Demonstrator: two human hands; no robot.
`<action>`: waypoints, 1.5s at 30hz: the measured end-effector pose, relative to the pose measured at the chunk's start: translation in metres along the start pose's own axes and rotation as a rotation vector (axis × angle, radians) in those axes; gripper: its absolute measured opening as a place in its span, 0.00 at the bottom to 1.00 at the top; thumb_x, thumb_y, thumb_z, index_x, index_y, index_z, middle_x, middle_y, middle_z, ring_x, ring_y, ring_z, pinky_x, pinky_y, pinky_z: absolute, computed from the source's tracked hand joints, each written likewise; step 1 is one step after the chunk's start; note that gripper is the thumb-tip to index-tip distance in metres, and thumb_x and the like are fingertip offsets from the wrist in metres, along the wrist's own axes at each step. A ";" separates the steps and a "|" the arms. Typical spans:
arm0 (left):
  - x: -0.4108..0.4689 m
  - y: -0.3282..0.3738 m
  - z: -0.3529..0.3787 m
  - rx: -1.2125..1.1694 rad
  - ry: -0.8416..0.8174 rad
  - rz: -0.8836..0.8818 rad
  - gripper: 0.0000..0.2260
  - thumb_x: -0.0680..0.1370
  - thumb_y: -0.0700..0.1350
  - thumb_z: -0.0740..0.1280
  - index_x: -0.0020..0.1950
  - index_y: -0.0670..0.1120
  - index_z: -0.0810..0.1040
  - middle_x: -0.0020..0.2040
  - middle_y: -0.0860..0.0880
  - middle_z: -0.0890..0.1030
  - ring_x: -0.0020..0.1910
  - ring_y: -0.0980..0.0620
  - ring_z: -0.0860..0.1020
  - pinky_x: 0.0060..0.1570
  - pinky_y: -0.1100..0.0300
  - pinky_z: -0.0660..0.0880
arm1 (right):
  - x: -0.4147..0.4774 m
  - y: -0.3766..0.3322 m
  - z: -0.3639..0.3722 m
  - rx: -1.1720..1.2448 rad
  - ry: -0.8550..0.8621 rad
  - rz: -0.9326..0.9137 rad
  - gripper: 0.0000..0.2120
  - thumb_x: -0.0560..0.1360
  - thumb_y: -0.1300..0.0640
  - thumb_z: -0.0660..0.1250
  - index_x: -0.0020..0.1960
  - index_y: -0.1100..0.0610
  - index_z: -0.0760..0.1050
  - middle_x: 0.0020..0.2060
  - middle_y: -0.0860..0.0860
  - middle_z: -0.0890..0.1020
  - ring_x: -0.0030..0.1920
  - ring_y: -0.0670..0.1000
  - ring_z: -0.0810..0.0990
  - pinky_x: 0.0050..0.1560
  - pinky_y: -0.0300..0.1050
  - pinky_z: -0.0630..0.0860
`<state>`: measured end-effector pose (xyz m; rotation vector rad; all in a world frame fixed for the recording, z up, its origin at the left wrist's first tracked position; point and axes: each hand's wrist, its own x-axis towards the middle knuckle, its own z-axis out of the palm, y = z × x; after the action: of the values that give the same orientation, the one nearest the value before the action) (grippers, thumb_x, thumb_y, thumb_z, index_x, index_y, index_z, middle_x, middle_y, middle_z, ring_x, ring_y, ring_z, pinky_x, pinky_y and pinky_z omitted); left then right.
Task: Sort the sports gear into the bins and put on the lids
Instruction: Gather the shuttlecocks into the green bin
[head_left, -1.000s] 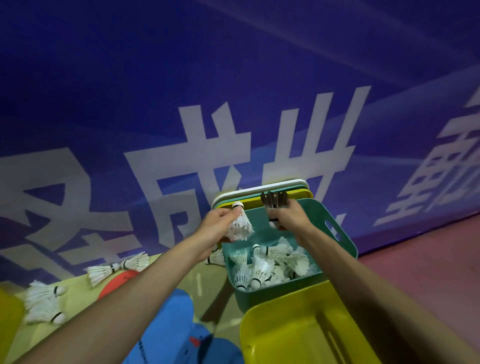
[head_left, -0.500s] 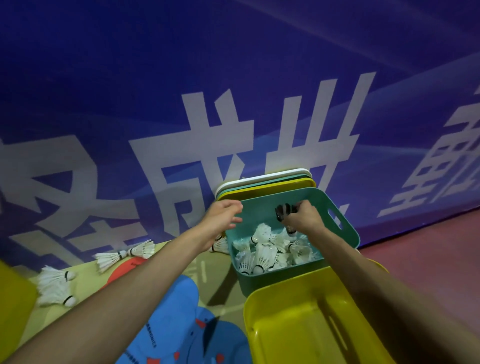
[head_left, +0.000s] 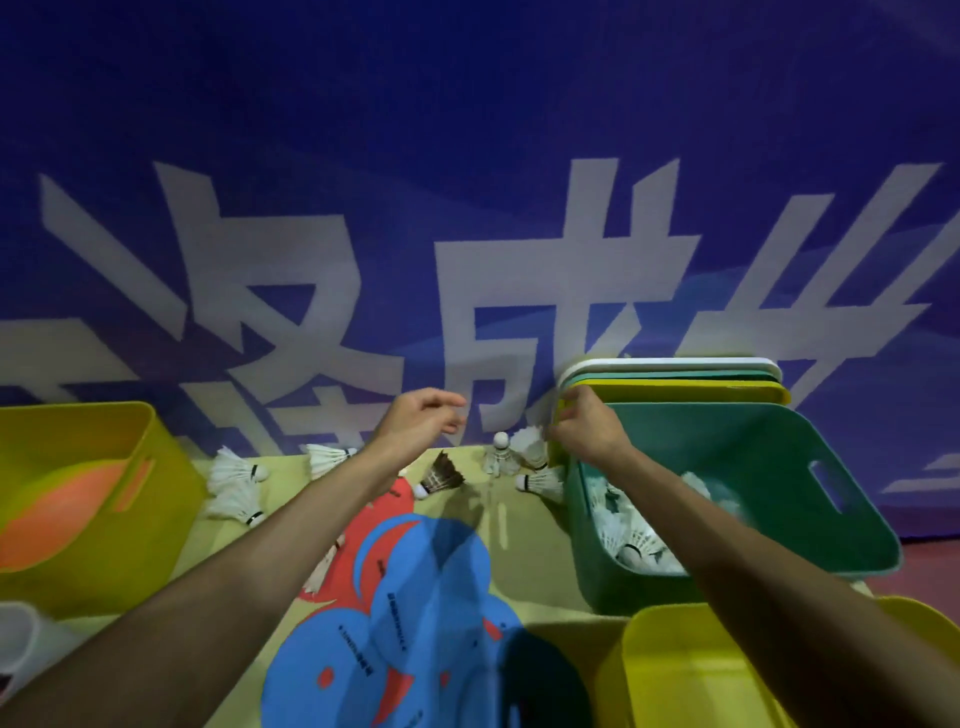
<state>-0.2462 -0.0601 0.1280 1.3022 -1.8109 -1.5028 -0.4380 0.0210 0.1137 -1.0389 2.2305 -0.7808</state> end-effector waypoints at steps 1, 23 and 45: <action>0.001 -0.007 -0.011 0.008 0.009 -0.011 0.09 0.75 0.36 0.66 0.53 0.43 0.81 0.44 0.46 0.83 0.44 0.50 0.80 0.38 0.71 0.72 | 0.002 -0.007 0.010 -0.015 -0.020 -0.029 0.20 0.71 0.61 0.72 0.60 0.62 0.72 0.52 0.56 0.79 0.53 0.56 0.78 0.56 0.51 0.76; 0.020 -0.229 -0.102 0.367 0.087 -0.351 0.24 0.69 0.52 0.73 0.63 0.46 0.76 0.61 0.46 0.76 0.59 0.48 0.76 0.58 0.54 0.74 | 0.054 -0.010 0.187 -0.521 -0.310 -0.193 0.31 0.70 0.65 0.65 0.71 0.58 0.61 0.66 0.57 0.67 0.67 0.57 0.67 0.67 0.48 0.66; -0.009 -0.250 -0.099 0.271 0.253 -0.330 0.16 0.70 0.52 0.74 0.55 0.48 0.80 0.50 0.47 0.75 0.49 0.47 0.77 0.51 0.55 0.75 | 0.054 0.023 0.225 -1.031 -0.288 -0.263 0.20 0.76 0.52 0.62 0.65 0.58 0.67 0.61 0.57 0.72 0.63 0.59 0.69 0.64 0.56 0.63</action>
<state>-0.0681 -0.0923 -0.0706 1.9072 -1.7379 -1.2003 -0.3246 -0.0713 -0.0678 -1.7739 2.2275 0.5181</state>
